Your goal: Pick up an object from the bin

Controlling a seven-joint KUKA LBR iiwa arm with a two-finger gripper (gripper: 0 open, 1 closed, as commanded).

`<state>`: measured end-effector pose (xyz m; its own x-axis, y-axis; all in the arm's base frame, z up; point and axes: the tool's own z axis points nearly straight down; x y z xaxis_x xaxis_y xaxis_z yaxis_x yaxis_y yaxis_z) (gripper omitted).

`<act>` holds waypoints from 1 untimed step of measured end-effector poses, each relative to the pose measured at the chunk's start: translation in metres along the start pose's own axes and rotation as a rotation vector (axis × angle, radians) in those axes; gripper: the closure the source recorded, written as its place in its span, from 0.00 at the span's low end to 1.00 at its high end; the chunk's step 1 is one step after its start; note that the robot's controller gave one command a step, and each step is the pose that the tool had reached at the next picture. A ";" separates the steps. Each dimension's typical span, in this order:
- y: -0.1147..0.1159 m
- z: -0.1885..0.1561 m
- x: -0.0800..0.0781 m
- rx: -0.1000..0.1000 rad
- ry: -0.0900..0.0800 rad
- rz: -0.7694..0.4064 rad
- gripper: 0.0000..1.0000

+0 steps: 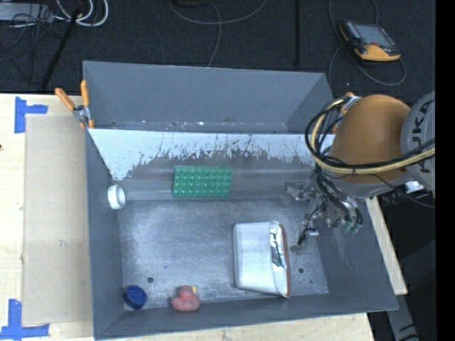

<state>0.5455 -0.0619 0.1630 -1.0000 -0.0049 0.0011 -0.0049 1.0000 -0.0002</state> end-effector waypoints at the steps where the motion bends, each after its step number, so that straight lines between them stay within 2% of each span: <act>1: 0.021 0.091 -0.041 0.007 0.003 0.237 0.00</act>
Offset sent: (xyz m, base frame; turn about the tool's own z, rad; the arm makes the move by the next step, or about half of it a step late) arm 0.0399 0.0257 -0.0930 0.2384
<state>0.5862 -0.0403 0.0715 -0.9732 0.2298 0.0030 0.2298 0.9732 -0.0072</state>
